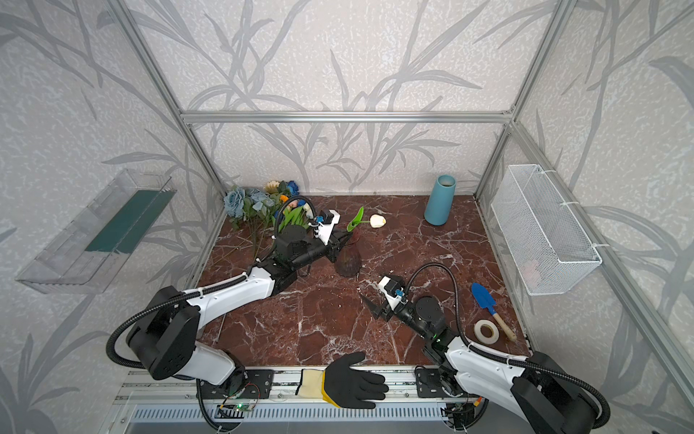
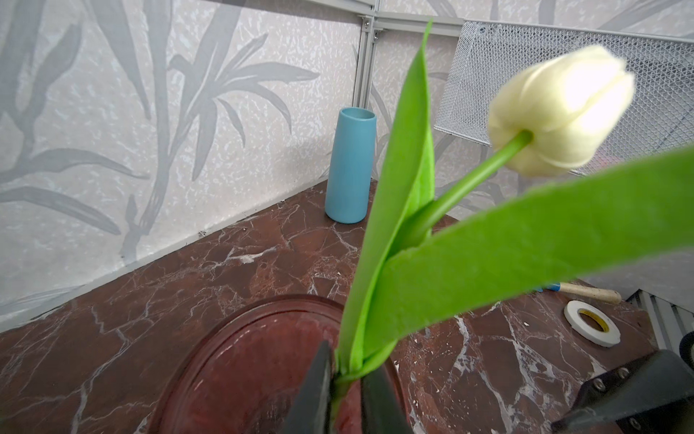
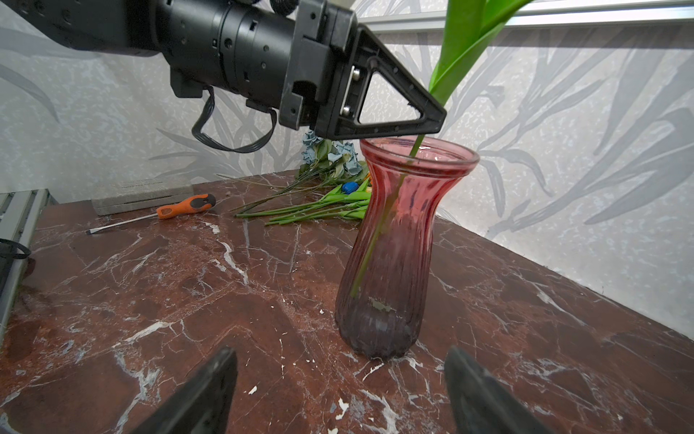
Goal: Arrange the flowers into the vase
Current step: 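Lower the tulip stem into the vase and open the left gripper, then move the left gripper back to the flower pile and grasp a tulip stem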
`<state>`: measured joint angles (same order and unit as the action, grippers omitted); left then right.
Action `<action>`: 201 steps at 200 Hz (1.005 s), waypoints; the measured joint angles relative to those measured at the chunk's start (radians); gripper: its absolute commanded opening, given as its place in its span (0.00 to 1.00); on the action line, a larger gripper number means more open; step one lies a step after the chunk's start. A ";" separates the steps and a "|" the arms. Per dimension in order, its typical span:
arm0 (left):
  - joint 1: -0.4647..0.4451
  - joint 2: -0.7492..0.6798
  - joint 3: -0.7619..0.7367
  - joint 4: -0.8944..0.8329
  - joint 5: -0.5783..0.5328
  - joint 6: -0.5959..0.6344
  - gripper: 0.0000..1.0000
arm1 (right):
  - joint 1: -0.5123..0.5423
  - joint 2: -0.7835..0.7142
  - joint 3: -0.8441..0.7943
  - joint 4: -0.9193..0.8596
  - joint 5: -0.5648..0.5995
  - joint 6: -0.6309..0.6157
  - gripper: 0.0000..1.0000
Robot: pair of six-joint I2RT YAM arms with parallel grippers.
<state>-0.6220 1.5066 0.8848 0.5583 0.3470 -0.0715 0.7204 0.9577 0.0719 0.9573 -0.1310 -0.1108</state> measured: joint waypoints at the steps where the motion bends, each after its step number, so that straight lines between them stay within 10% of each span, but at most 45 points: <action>1: 0.000 0.000 0.000 0.000 0.000 0.001 0.22 | 0.000 0.000 0.000 0.000 0.000 0.000 0.87; 122: 0.029 -0.140 -0.005 -0.154 -0.116 0.073 0.40 | 0.000 -0.011 0.000 -0.011 0.000 -0.010 0.87; 201: 0.440 0.050 0.311 -0.554 -0.269 -0.064 0.52 | 0.000 -0.045 0.000 -0.024 -0.001 -0.010 0.87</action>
<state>-0.1818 1.5570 1.1957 0.0048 0.0776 -0.1356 0.7204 0.9131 0.0723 0.9337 -0.1322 -0.1204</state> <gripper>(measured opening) 0.513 0.871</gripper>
